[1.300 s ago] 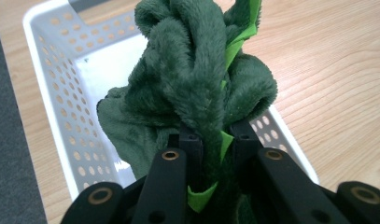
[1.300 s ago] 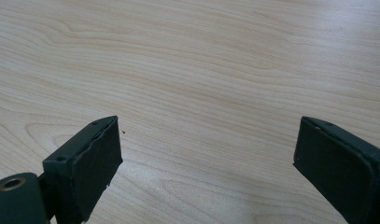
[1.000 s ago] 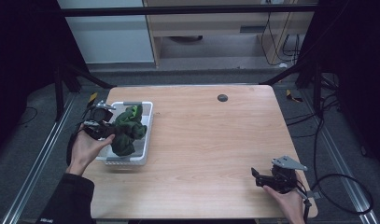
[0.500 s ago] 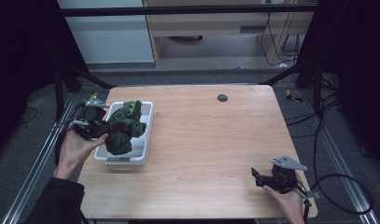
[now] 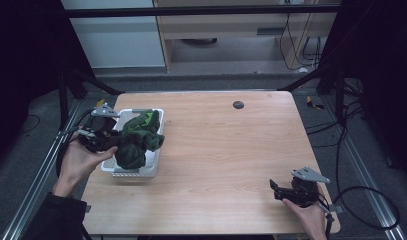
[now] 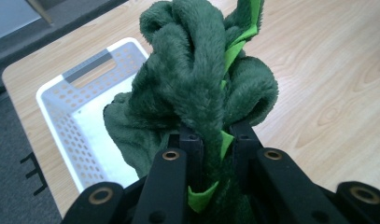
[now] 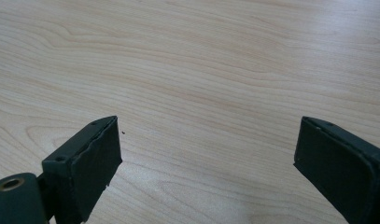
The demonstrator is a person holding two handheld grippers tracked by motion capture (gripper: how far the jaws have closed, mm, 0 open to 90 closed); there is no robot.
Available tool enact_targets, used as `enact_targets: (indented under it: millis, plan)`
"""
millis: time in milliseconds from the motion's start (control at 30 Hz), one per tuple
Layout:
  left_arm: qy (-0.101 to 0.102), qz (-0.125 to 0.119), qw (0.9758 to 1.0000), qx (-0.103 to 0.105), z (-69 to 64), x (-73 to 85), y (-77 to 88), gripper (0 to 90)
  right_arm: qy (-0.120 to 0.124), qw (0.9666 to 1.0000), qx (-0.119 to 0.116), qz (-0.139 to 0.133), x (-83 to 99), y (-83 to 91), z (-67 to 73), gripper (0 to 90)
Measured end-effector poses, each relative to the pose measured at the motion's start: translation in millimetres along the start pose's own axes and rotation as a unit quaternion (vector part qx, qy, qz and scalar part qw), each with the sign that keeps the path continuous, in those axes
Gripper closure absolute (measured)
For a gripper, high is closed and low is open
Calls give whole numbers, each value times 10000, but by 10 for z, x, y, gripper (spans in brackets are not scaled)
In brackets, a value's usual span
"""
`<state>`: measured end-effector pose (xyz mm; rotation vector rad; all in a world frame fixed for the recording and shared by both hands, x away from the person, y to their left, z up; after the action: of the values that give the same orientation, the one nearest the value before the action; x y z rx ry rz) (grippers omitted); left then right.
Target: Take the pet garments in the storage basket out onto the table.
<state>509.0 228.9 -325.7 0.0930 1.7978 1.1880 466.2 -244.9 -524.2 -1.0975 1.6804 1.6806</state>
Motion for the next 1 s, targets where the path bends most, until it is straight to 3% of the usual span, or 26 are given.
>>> enact_targets:
  millis: [533, 767, 1000]
  plan:
    - [-621, 31, 9975, 339, -486, -182, -53, 799, 25, 10000, 9, -26, -6, 7, -6, 72]
    - [-726, 77, 9964, 435, -612, -240, -137, 799, 14, 10000, 4, -40, -9, 12, -6, 72]
    - [-918, 196, 9937, 608, -751, -294, -254, 799, 28, 10000, -1, -58, -14, 16, -5, 71]
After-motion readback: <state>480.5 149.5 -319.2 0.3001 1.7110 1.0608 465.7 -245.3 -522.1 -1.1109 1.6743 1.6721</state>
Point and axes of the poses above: each handheld gripper's, and its own axes: y roughly backward along the jaws, x roughly out of its underside, z roughly to its left, the point moved 7 cm from there along -y, roughly forward along the jaws, and after that the axes turned 11 degrees about x, right-handed, at the moved point
